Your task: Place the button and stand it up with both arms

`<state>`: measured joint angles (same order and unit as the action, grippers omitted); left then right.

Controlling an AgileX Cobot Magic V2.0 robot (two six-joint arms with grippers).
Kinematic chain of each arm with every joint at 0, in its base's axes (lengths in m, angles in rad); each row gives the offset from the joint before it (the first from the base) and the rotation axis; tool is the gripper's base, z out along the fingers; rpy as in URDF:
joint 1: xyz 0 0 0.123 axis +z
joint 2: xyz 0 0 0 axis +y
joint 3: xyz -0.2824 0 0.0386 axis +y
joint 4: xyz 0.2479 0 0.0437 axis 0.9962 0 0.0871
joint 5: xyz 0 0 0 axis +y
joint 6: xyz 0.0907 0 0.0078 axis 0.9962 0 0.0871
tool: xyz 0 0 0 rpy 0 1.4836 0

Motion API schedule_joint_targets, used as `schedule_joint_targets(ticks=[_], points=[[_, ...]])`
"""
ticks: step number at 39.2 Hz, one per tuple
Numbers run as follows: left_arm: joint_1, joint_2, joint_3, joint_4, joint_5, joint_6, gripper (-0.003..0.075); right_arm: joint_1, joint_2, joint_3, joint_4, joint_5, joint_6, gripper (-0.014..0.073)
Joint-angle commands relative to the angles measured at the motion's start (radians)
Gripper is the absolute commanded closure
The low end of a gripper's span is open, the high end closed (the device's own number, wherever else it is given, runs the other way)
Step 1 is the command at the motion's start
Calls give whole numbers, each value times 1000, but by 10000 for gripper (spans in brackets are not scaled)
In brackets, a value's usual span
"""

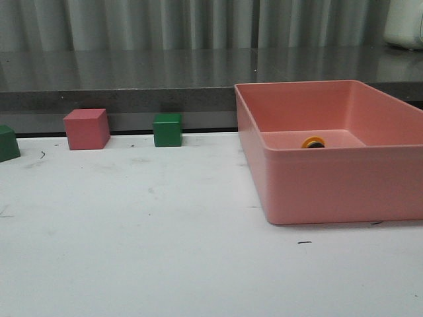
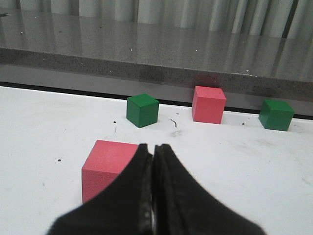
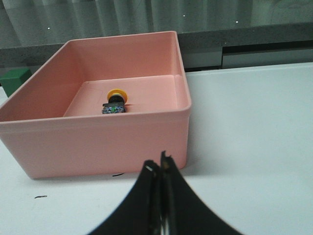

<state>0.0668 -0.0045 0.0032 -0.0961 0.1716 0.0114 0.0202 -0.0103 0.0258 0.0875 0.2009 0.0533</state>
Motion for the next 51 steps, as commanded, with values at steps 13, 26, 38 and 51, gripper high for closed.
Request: schedule_joint_targets(ticks=[13,26,38,51], points=[[1,-23,8,-9,-87,-1,740,-8,-18,-4,-2,-72,-8,655],[1,-23,8,-9,-87,-1,741,-8,-18,-4,-2,-72,-8,655],[1,-23,8,-9,-91,-1,741,-8,-18,-4,-2,-102,-8,655],[1,-23,5,-13,-293,-1,740,-8,-18,-38,-2,-190,-8,655]])
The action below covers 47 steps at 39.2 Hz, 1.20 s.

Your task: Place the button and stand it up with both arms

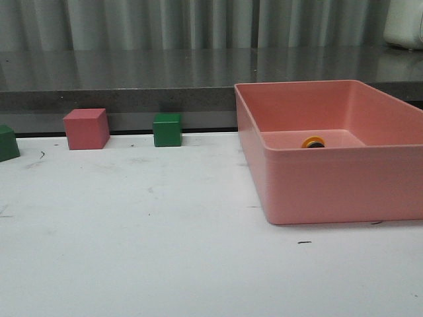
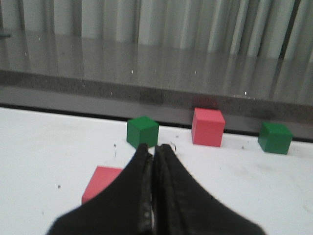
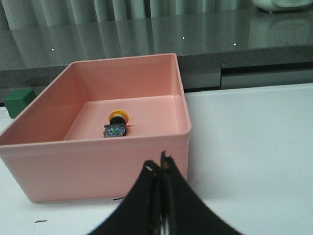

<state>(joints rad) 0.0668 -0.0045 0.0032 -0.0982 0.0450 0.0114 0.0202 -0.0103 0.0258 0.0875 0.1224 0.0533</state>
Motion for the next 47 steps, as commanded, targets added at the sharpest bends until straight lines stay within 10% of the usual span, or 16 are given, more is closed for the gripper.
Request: schedule_joint_targets(ticks=[1,21,39,47], points=[[1,-23,0,-13,-189,-1,740,-8,-18,-50,-2,-111,-8,655],[1,279,-399,-2,79,-1,740,-8,281,-486,-2,202,-8,654],[1,467,-458,-2,19,-1,727,-8,497,-595,-2,204,-8,610],[1,467,-458,-2,16,-1,337,-8,497,-595,-2,204,-8,200]])
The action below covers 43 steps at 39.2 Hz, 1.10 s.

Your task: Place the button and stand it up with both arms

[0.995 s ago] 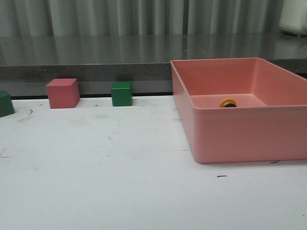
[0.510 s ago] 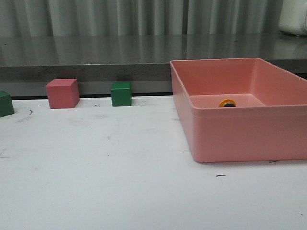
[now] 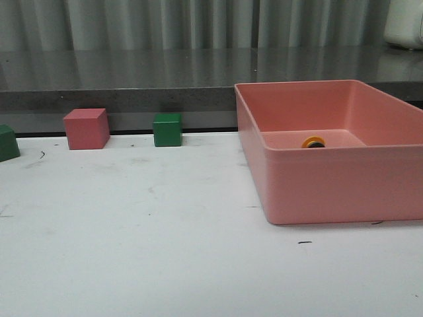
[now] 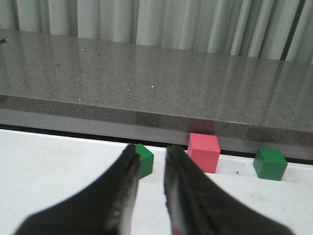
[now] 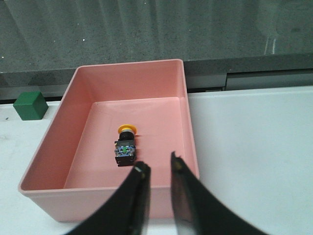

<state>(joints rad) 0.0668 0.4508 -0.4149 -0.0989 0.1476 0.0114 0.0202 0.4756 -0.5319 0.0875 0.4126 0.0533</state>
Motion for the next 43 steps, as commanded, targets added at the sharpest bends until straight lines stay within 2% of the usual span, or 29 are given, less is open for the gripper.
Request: schedule_joint_targets(ticks=[1,4,6,7,20,32,43], points=[[1,11,-40,-2,-86,-1,281,-8,11,-37,-2,-87,-8,153],[1,11,-40,-2,-86,-1,91,-8,11,-37,-2,-88,-8,5],[1,11,-40,-2,-86,-1,20,-8,11,-37,-2,-88,-8,-51],[1,11,-40,-2,-86,-1,16,-8,11,-37,-2,-88,-8,-71],[1,11,-40,-2,-86,-1,104,-8,108,-64,-2,-168,-8,-67],[1,11,-40,-2,-86,-1,148,3,450,-228,-2,-168,-8,-67],[1,11,-40,-2,-86,-1,156,110,787,-478,-2,-76,-8,-67]])
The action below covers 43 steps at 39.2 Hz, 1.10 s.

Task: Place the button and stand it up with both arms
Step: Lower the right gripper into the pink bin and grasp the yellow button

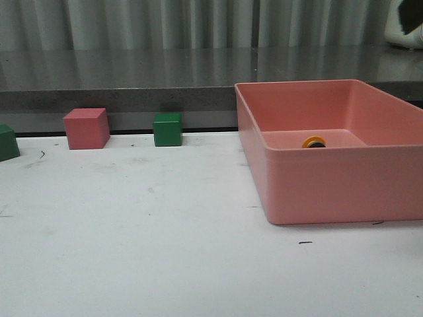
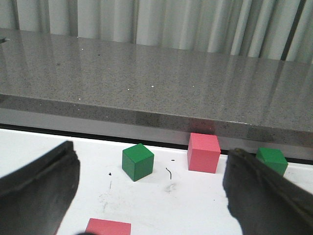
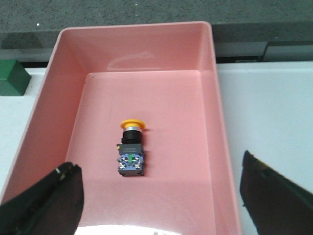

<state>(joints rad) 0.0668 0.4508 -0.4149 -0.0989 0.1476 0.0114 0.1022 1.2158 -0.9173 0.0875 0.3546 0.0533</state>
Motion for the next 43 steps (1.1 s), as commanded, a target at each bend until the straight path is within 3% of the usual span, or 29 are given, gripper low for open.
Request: schedule_joint_targets(ticks=[1,24,38,43], points=[[1,11,-40,-2,-86,-1,156,37,78,-121,-2,3,-8,-67],[1,11,-40,-2,-86,-1,156,76,643,-620,-2,413,82,-67],[1,11,-40,-2,-86,-1,156,76,847,-765,-2,453,89,-61],[1,11,-40,-2,-86,-1,156,76,868,-765,-2,451,89,28]])
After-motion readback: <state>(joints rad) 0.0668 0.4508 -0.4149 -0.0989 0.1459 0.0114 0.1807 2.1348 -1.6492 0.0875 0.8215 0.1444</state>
